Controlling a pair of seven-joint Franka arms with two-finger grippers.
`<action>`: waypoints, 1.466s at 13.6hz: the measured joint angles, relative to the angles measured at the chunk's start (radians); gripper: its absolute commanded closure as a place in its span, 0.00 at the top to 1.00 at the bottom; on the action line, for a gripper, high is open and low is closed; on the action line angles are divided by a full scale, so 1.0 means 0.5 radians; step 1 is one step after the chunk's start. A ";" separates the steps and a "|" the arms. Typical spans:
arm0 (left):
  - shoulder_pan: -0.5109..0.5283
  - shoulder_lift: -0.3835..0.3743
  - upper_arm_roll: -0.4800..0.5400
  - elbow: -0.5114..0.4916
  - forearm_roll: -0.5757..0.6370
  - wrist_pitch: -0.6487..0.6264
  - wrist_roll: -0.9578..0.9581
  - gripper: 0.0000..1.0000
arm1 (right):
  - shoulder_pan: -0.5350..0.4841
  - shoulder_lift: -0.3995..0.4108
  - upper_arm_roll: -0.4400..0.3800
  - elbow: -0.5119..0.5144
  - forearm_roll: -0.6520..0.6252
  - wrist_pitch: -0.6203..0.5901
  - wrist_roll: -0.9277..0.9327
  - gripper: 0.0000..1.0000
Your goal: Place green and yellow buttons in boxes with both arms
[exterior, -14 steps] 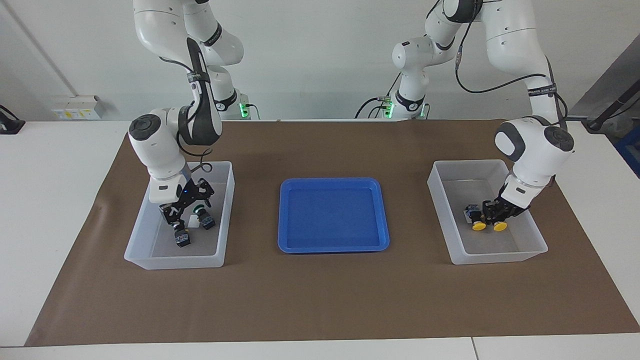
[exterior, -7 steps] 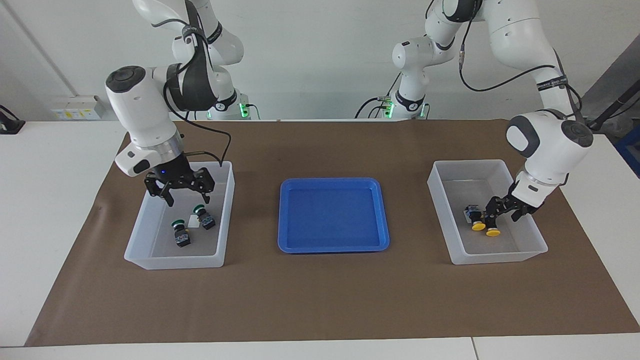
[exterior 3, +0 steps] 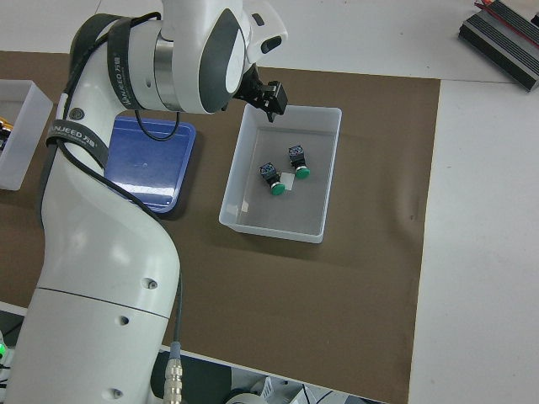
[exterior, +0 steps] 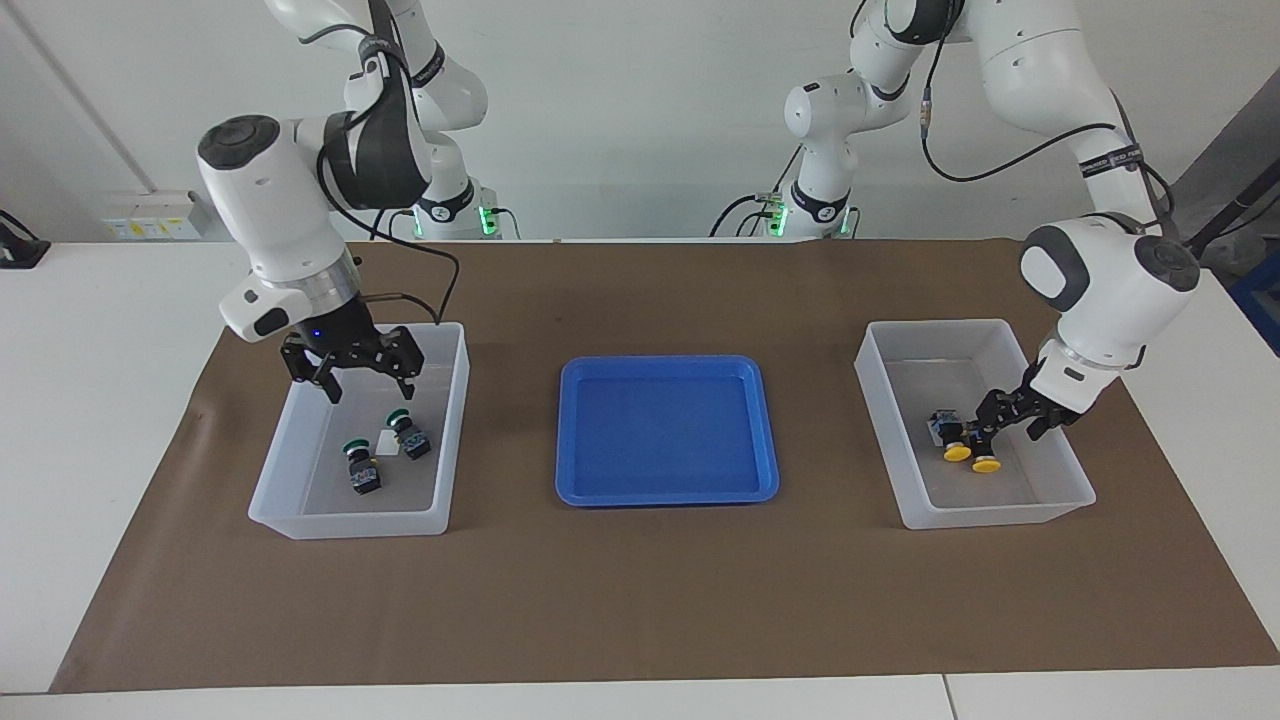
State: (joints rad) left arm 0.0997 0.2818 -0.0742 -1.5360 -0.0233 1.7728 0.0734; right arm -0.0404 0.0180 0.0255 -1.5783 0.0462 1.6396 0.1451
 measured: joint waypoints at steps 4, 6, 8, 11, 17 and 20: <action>-0.169 -0.105 -0.015 0.150 0.001 -0.279 -0.132 1.00 | -0.157 -0.035 -0.003 0.067 0.001 -0.211 -0.025 1.00; -0.189 -0.222 -0.024 0.161 0.001 -0.412 -0.136 1.00 | -0.110 -0.037 -0.027 0.067 0.000 -0.212 -0.028 1.00; -0.190 -0.332 -0.029 0.161 0.001 -0.545 -0.136 1.00 | 0.042 -0.047 -0.154 0.067 0.000 -0.217 -0.028 1.00; -0.189 -0.456 -0.029 0.148 0.001 -0.687 -0.136 1.00 | 0.090 -0.078 -0.211 0.062 -0.001 -0.258 -0.028 1.00; -0.183 -0.547 -0.003 -0.100 0.003 -0.567 -0.100 1.00 | 0.122 -0.102 -0.218 0.033 -0.064 -0.264 -0.077 1.00; -0.183 -0.559 -0.003 -0.110 0.003 -0.542 -0.100 1.00 | 0.156 -0.106 -0.200 0.046 -0.159 -0.258 -0.129 1.00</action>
State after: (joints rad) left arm 0.0083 0.0025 -0.0758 -1.5912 -0.0219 1.5017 0.0235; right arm 0.0377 -0.0350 -0.0744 -1.5553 -0.0332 1.5107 0.0805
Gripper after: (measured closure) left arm 0.000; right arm 0.000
